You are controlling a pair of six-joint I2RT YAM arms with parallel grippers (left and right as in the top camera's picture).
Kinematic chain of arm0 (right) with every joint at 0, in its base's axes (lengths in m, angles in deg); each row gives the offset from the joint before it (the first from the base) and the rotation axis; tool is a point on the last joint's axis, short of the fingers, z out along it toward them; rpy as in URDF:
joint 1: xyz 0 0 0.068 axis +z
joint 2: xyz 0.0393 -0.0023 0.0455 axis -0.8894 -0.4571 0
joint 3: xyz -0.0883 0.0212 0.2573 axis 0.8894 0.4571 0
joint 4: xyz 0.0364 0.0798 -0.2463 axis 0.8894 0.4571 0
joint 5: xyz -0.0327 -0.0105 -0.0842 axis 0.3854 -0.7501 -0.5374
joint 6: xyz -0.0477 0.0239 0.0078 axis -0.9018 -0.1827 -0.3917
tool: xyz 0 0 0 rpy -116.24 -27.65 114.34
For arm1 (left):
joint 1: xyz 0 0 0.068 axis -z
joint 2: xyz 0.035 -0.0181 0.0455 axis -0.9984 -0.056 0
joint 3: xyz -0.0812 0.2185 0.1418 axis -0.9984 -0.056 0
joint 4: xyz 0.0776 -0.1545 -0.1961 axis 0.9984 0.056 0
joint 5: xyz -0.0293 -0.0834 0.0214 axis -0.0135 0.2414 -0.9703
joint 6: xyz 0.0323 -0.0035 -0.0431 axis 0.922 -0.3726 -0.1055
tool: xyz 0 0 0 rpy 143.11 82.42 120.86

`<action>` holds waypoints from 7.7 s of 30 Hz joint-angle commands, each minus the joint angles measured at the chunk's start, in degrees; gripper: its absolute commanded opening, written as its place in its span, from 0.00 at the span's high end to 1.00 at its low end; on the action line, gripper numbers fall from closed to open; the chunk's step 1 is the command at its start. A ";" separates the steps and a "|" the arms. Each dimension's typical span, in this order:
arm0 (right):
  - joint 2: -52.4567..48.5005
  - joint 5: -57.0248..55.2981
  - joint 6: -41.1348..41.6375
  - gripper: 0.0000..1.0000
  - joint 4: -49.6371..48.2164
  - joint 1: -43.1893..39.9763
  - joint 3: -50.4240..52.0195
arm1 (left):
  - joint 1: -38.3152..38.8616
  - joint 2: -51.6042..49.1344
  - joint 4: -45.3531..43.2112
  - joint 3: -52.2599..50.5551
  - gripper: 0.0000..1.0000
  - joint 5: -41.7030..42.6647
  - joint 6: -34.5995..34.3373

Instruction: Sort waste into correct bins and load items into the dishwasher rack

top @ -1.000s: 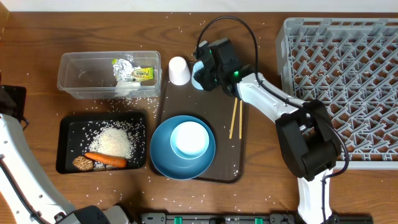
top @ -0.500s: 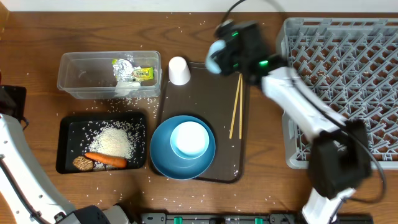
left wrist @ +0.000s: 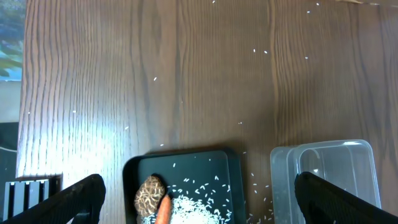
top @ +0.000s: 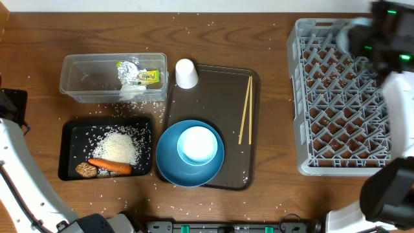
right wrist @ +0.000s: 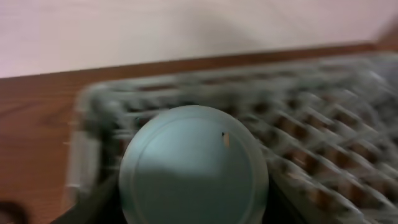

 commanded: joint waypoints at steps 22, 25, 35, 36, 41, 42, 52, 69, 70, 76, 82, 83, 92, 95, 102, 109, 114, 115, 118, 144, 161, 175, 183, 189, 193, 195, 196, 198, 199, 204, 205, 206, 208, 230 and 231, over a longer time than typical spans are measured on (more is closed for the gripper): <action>-3.82 6.84 -0.96 0.01 5.49 2.62 -0.39 | -0.26 -0.13 0.17 0.31 0.02 0.15 0.13; -1.70 12.72 -0.94 0.01 5.18 6.91 -0.39 | -0.26 -0.13 0.17 0.31 0.02 0.15 0.13; -4.22 17.16 0.39 0.01 -7.80 30.93 -0.37 | -0.26 -0.13 0.17 0.31 0.02 0.15 0.11; -5.51 16.65 0.04 0.01 -9.75 33.94 -0.39 | -0.26 -0.13 0.17 0.31 0.02 0.15 0.11; -12.74 7.87 0.07 0.01 -16.85 44.83 -0.39 | -0.26 -0.13 0.17 0.31 0.02 0.15 0.13; -14.03 6.29 0.07 0.01 -17.86 46.25 -0.39 | -0.26 -0.13 0.17 0.31 0.02 0.15 0.11; -22.45 1.55 0.20 0.01 -23.98 51.89 -0.39 | -0.26 -0.13 0.17 0.31 0.02 0.15 0.13; -28.52 2.99 0.33 0.01 -31.87 51.91 -0.92 | -0.26 -0.13 0.17 0.31 0.02 0.15 0.11; -28.79 3.13 0.33 0.01 -32.33 51.95 -0.92 | -0.26 -0.13 0.17 0.31 0.02 0.15 0.11; -31.76 3.10 1.75 0.01 -35.74 52.00 -0.94 | -0.26 -0.13 0.17 0.31 0.02 0.15 0.11; -34.18 3.30 3.96 0.01 -38.77 52.22 -1.33 | -0.26 -0.13 0.17 0.31 0.02 0.15 0.11; -34.38 3.30 3.96 0.01 -38.93 52.19 -1.40 | -0.26 -0.13 0.17 0.31 0.02 0.15 0.13; -34.45 3.08 4.24 0.28 -38.91 52.11 -2.01 | -0.26 -0.13 0.17 0.31 0.02 0.15 0.11; -34.40 2.49 4.76 0.28 -38.80 51.87 -2.08 | -0.26 -0.13 0.17 0.31 0.02 0.15 0.11; -32.37 2.45 7.32 0.40 -37.55 50.47 -2.34 | -0.26 -0.13 0.17 0.31 0.02 0.15 0.13; -23.69 -0.90 8.48 0.43 -30.75 45.68 -2.34 | -0.26 -0.13 0.17 0.31 0.02 0.15 0.11; -14.88 -0.98 8.48 0.38 -23.21 38.25 -2.34 | -0.26 -0.13 0.17 0.31 0.02 0.15 0.11; -12.70 -0.98 8.48 0.37 -21.46 36.20 -2.34 | -0.26 -0.13 0.17 0.31 0.02 0.15 0.13; -6.99 -1.01 8.41 0.36 -16.72 29.81 -2.34 | -0.26 -0.13 0.17 0.31 0.02 0.15 0.11; -1.44 5.18 7.58 0.25 5.68 -10.05 -1.42 | -0.26 -0.13 0.17 0.31 0.02 0.15 0.11; -8.68 -10.62 -10.47 0.01 0.44 8.26 -1.46 | -0.26 -0.13 0.17 0.31 0.02 0.15 0.11; -17.31 -23.02 -10.93 0.01 -3.78 9.35 -1.51 | -0.26 -0.13 0.17 0.31 0.02 0.15 0.11; -18.03 -22.60 -10.91 0.05 -6.25 9.33 -1.51 | -0.26 -0.13 0.17 0.31 0.02 0.15 0.11; -18.80 -17.73 -11.26 0.11 -8.22 9.29 -1.51 | -0.26 -0.13 0.17 0.31 0.02 0.15 0.11; -18.80 -18.25 -11.28 0.16 -8.07 9.29 -1.51 | -0.26 -0.13 0.17 0.31 0.02 0.15 0.13; -18.80 -19.26 -11.30 0.18 -7.80 9.29 -1.51 | -0.26 -0.13 0.17 0.31 0.02 0.15 0.11; -18.80 -20.04 -11.30 0.18 -7.65 9.29 -1.51 | -0.26 -0.13 0.17 0.31 0.02 0.15 0.11; -18.80 -21.29 -11.32 0.18 -7.54 9.29 -1.51 | -0.26 -0.13 0.17 0.31 0.02 0.15 0.11; -18.78 -21.88 -11.32 0.19 -7.39 9.29 -1.51 | -0.26 -0.13 0.17 0.31 0.02 0.15 0.11; -18.32 -24.65 -11.50 0.32 -7.13 9.35 -2.03 | -0.26 -0.13 0.17 0.31 0.02 0.15 0.11; -18.05 -24.65 -11.50 0.33 -7.13 9.33 -2.12 | -0.26 -0.13 0.17 0.31 0.02 0.15 0.13; -17.40 -24.61 -11.47 0.32 -7.13 9.31 -2.19 | -0.26 -0.13 0.17 0.31 0.02 0.15 0.11; -16.33 -24.59 -11.45 0.32 -7.17 9.29 -2.21 | -0.26 -0.13 0.17 0.31 0.02 0.15 0.13; -1.81 4.55 -9.42 0.19 -2.16 -4.87 -2.25 | -0.26 -0.13 0.17 0.31 0.02 0.15 0.13; -2.67 7.23 -10.43 0.18 -2.12 -4.55 -2.25 | -0.26 -0.13 0.17 0.31 0.02 0.15 0.11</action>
